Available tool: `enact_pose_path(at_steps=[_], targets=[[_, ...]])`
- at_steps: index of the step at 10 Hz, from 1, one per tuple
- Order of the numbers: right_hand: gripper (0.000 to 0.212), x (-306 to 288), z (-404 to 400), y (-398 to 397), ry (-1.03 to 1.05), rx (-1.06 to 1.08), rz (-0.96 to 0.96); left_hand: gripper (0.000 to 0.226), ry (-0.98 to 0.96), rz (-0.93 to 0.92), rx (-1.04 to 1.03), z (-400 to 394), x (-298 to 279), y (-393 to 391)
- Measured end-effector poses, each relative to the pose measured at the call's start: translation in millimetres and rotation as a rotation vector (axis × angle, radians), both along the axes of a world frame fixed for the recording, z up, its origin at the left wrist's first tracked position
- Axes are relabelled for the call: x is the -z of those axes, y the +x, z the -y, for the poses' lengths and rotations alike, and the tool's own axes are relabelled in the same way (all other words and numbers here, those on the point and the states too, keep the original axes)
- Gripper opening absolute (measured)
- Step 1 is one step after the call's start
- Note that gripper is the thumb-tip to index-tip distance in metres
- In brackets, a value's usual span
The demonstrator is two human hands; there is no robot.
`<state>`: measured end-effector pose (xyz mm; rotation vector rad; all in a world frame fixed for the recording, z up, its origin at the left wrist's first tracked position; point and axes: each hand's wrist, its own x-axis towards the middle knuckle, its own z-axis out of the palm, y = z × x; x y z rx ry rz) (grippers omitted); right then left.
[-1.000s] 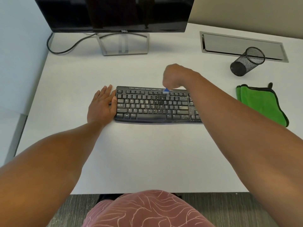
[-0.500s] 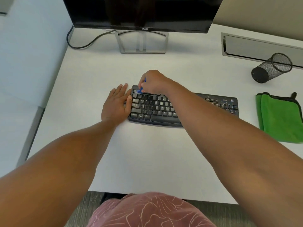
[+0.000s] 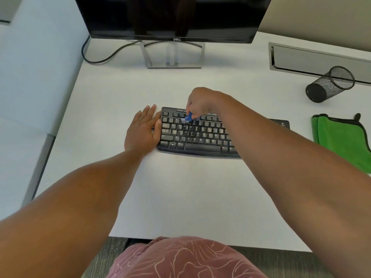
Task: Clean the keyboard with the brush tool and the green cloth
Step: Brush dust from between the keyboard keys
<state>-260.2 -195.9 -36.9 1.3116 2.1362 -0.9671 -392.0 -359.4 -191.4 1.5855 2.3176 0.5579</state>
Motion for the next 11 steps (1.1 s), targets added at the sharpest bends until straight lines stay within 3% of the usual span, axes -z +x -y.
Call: enact_pose_path(at_steps=[1,2,3,5,6,7,8,9,10,11], targets=[[0.034,15,-10,20,0.016,-0.193,0.123,0.056,-0.002,-0.001,0.001,0,1,0],[0.029,13,-18,33,0.003,-0.156,0.145,0.056,-0.001,-0.005,-0.002,0,1,0],[0.015,10,-27,42,0.174,-0.124,0.108,0.058,-0.01,-0.008,0.003,0,1,0],[0.022,10,-26,68,0.149,-0.127,0.049,0.057,-0.022,-0.015,-0.001,0,1,0],[0.021,12,-32,85,0.199,-0.18,0.183,0.057,-0.022,-0.013,-0.006,0,2,0],[0.021,8,-38,94,0.185,-0.126,0.127,0.056,-0.016,-0.008,-0.012,0,1,0],[0.02,8,-40,96,0.13,-0.015,-0.045,0.057,-0.015,-0.015,-0.008,1,1,1],[0.02,12,-39,99,0.143,-0.045,-0.036,0.056,-0.017,-0.018,-0.006,1,1,1],[0.015,13,-41,107,0.231,-0.186,0.161,0.056,-0.02,-0.022,-0.011,1,0,1],[0.022,5,-47,110,0.296,-0.197,0.23,0.057,-0.018,-0.023,-0.012,1,1,1]])
